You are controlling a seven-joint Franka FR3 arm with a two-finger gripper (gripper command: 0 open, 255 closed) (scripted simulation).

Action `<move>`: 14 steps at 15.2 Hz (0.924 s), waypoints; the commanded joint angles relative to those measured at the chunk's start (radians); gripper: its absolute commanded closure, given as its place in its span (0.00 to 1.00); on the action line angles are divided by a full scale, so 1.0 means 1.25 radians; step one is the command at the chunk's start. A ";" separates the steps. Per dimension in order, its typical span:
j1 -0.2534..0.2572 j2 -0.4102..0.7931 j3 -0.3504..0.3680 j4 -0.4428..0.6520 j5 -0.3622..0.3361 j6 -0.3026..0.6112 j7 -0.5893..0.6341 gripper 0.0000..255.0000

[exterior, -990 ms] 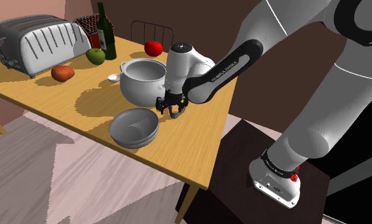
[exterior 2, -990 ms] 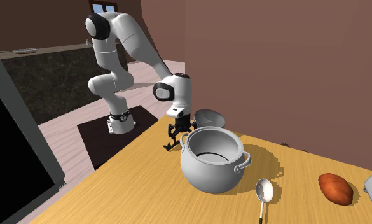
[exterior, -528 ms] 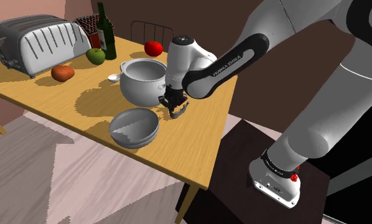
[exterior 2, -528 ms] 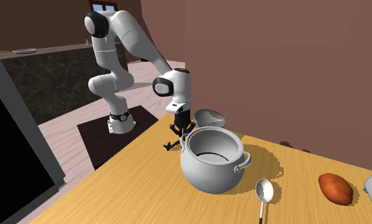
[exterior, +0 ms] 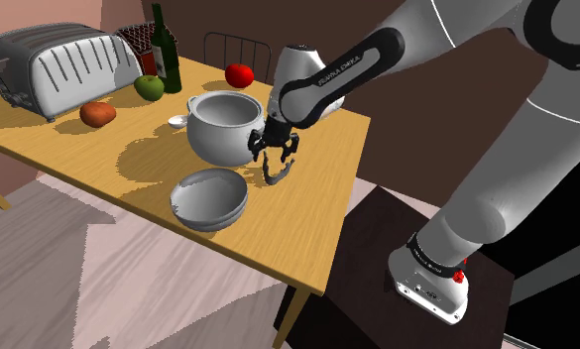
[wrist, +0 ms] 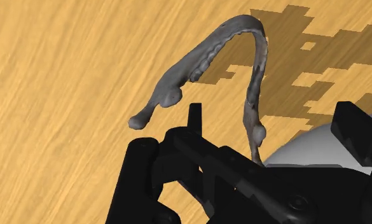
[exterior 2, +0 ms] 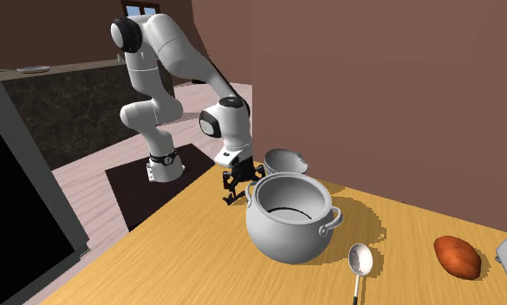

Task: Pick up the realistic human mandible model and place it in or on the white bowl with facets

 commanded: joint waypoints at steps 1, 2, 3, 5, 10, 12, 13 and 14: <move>-0.022 0.020 -0.001 0.006 0.081 0.012 -0.077 0.00; -0.021 0.030 0.000 0.005 0.077 0.022 -0.074 0.00; -0.020 0.041 0.000 0.004 0.074 0.033 -0.072 0.00; -0.016 0.061 -0.001 0.004 0.066 0.054 -0.067 0.00; -0.011 0.089 -0.004 0.005 0.056 0.081 -0.059 0.00; -0.011 0.089 -0.004 0.005 0.056 0.081 -0.059 0.00; -0.011 0.089 -0.004 0.005 0.056 0.081 -0.059 0.00; -0.011 0.089 -0.004 0.005 0.056 0.081 -0.059 0.00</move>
